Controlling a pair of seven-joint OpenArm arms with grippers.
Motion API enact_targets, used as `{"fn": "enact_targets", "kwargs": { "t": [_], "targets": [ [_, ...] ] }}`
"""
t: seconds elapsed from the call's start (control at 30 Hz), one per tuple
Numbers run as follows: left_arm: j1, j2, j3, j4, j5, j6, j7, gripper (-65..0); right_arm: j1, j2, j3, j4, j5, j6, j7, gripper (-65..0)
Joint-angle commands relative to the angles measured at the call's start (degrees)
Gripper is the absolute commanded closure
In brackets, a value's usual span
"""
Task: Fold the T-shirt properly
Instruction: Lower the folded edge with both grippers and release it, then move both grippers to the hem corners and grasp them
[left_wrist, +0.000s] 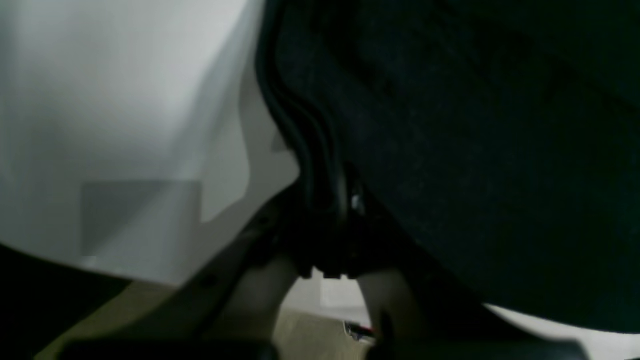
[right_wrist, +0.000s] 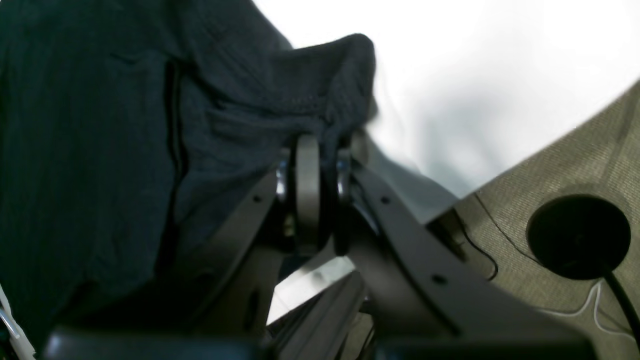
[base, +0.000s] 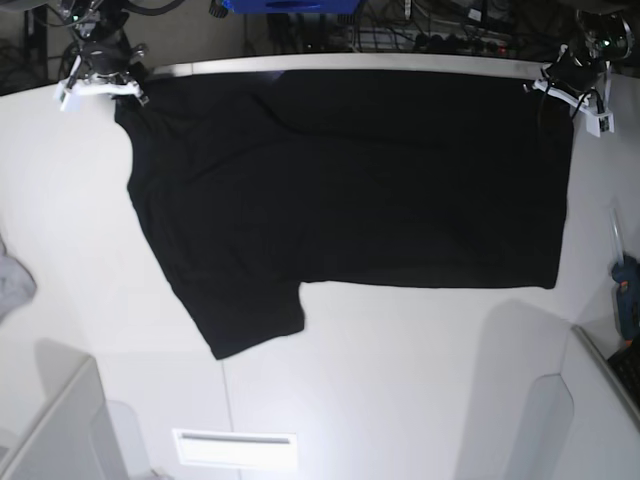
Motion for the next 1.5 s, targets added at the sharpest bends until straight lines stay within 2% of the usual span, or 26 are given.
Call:
{"fn": "enact_targets", "kwargs": {
  "t": [0.0,0.37,0.5,0.57,0.6,0.7,0.77,0.8,0.87,1.03,1.13,1.27,1.33,1.43,1.47],
  "targets": [
    [0.58,-0.71,-0.5,0.99,-0.25,0.05,-0.79,0.0,-0.52,0.37,0.41,1.05,0.22,0.07,1.1,0.0],
    [2.52,-0.62,-0.94,1.34,-0.34,0.05,-0.79,0.0,-0.61,0.37,0.41,1.14,0.22,0.07,1.1,0.0],
    [3.75,0.17,-0.94,5.03,-0.34,0.05,-0.79,-1.5,-0.61,0.37,0.41,1.14,0.22,0.07,1.1,0.0],
    [4.1,0.69,-0.94,7.06,-0.34,0.05,-0.79,-10.7,-0.61,0.37,0.41,1.14,0.22,0.07,1.1,0.0],
    [4.1,0.96,-0.94,7.58,-0.34,0.05,-0.79,-16.8,-0.61,0.37,0.41,1.14,0.22,0.07,1.1,-2.7],
    [4.1,1.22,-1.03,8.11,-0.25,0.14,-0.79,-33.7,-1.22,0.28,0.41,1.32,0.22,0.07,1.45,-18.9],
    [4.1,1.22,-1.03,8.29,-0.25,0.14,-0.79,-43.1,-1.49,0.28,0.49,2.02,0.22,0.07,1.54,-27.2],
    [4.1,1.22,-1.03,8.29,-0.25,0.14,-0.79,-46.2,-1.66,0.19,0.49,2.19,0.22,0.07,1.54,-29.1],
    [4.1,1.22,-2.08,8.29,-0.25,0.14,-0.7,-50.4,-2.19,0.19,0.58,2.99,0.22,0.07,2.5,-28.8],
    [3.57,1.31,-9.82,8.37,-0.25,0.14,-0.53,-50.4,-4.21,0.54,0.58,4.22,0.04,0.07,7.51,-28.5],
    [3.31,1.05,-14.39,9.34,-0.25,0.14,-0.53,-50.2,-3.68,0.9,0.76,4.39,-0.04,-0.02,7.87,-28.5],
    [2.69,1.05,-18.61,12.86,-0.25,0.14,-0.53,-49.5,0.71,2.39,4.89,4.66,-0.22,-0.11,7.6,-28.7],
    [1.72,0.69,-19.14,13.03,-0.25,0.14,-0.53,-43.6,4.05,3.97,5.94,4.57,-1.63,-0.11,7.6,-29.0],
    [-0.21,-0.62,-18.79,13.03,-0.25,0.14,-0.44,-25.2,10.03,6.96,4.19,3.25,-4.97,-0.02,6.81,-29.1],
    [-0.91,-0.62,-18.79,13.03,-0.25,0.14,-0.44,-16.3,12.67,7.84,2.6,2.28,-5.93,-0.02,5.67,-29.1]
  ]
}}
